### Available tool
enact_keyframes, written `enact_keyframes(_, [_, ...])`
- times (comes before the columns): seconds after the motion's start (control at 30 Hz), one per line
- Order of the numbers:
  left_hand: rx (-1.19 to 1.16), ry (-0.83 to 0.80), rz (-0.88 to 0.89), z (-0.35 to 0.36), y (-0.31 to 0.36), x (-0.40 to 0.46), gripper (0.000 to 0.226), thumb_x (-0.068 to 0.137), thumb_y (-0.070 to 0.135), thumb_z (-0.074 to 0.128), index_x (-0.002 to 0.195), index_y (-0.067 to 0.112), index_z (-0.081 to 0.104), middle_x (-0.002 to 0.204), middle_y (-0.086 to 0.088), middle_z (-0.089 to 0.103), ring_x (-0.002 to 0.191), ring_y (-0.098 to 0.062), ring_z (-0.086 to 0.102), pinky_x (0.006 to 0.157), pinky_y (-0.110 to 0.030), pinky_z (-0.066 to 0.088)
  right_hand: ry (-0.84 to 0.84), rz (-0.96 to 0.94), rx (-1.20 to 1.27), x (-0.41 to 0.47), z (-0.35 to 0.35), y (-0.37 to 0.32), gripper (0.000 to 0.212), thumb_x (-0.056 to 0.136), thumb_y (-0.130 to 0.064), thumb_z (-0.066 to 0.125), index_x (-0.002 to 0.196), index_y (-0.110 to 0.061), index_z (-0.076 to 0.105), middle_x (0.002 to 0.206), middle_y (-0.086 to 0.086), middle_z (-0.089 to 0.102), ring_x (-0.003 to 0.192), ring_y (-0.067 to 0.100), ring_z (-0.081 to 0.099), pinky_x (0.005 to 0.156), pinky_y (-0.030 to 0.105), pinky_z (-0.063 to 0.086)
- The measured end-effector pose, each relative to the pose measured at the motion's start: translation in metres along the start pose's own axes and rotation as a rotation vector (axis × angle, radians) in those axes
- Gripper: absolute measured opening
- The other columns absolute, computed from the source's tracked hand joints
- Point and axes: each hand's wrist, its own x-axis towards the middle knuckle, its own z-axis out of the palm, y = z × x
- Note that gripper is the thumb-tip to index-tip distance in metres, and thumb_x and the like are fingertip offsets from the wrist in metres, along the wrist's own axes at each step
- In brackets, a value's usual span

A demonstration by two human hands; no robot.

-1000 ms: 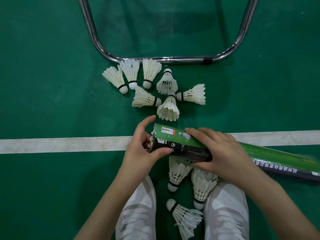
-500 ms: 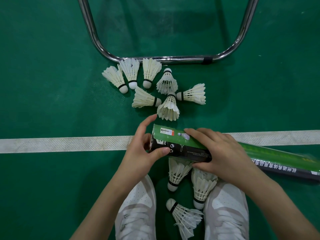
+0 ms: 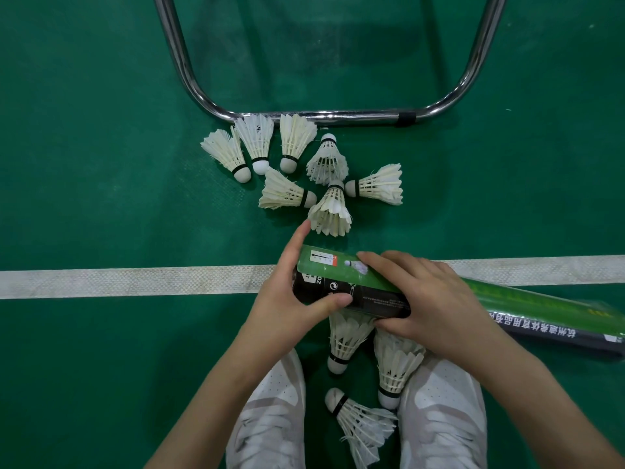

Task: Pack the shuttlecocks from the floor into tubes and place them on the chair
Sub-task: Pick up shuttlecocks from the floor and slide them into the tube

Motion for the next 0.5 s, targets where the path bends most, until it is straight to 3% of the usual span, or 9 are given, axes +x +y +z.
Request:
enact_keyframes(0.07, [0.035,0.024,0.015,0.0011,-0.0015,0.0023,0.097,0.069,0.017,0.081,0.135,0.058,0.024,0.116,0.026,0.058,0.105,0.005,0.059,0.092,-0.015,0.047,0.002,-0.006,-0.002,0.0002,0.0001,-0.0005,0.092,0.054,-0.043,0.081,0.135,-0.03,0.038,0.115,0.0,0.06,0.093,0.022,0.062,0.078,0.036,0.047])
enact_keyframes(0.2, [0.042,0.043,0.015,-0.0003,-0.0017,0.004,0.099,0.071,0.009,0.081,0.134,0.059,0.024,0.106,0.038,0.058,0.1,0.008,0.06,0.086,-0.01,0.046,-0.012,-0.007,0.015,0.0006,-0.0005,-0.0013,0.094,0.054,-0.044,0.082,0.135,-0.031,0.036,0.117,0.0,0.059,0.096,0.022,0.061,0.079,0.037,0.046])
enact_keyframes(0.37, [-0.008,0.019,-0.003,-0.0022,-0.0011,0.004,0.099,0.073,0.004,0.078,0.133,0.06,0.023,0.103,0.018,0.067,0.096,0.0,0.064,0.08,-0.01,0.047,-0.013,-0.012,0.008,0.0001,-0.0021,-0.0031,0.094,0.053,-0.046,0.082,0.134,-0.03,0.037,0.115,0.0,0.06,0.094,0.022,0.062,0.079,0.038,0.048])
enact_keyframes(0.5, [-0.037,-0.013,-0.014,-0.004,0.0015,0.004,0.098,0.075,0.002,0.076,0.133,0.059,0.021,0.109,0.019,0.065,0.098,-0.001,0.065,0.082,-0.013,0.048,-0.009,-0.01,0.018,-0.0003,-0.0034,-0.0046,0.094,0.052,-0.047,0.082,0.134,-0.03,0.038,0.114,0.0,0.061,0.093,0.022,0.062,0.078,0.037,0.048])
